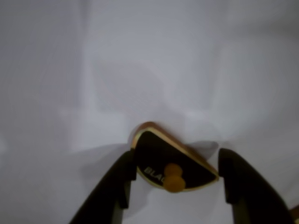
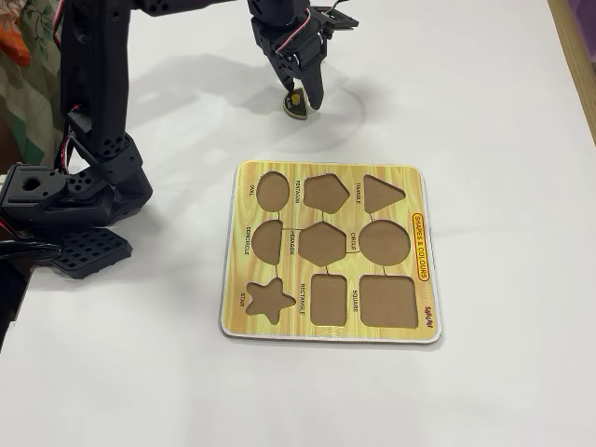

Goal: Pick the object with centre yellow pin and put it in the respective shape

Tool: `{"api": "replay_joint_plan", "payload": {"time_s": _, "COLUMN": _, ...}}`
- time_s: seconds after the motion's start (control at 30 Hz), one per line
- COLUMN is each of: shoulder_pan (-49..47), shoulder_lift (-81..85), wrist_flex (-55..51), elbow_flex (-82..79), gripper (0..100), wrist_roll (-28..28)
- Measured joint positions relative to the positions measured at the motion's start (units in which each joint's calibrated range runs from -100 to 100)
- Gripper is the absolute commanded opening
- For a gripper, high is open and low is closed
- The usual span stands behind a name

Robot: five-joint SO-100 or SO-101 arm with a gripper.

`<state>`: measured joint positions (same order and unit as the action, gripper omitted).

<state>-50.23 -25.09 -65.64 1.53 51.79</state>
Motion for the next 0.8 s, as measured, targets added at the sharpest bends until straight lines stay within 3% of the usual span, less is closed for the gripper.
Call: {"api": "replay_joint_plan", "payload": {"time_s": 0.8, "shoulder_pan": 0.2, "shoulder_lift": 2.1, "wrist_flex": -6.0, "elbow_flex": -0.6, "gripper": 20, "wrist_roll": 0.0}}
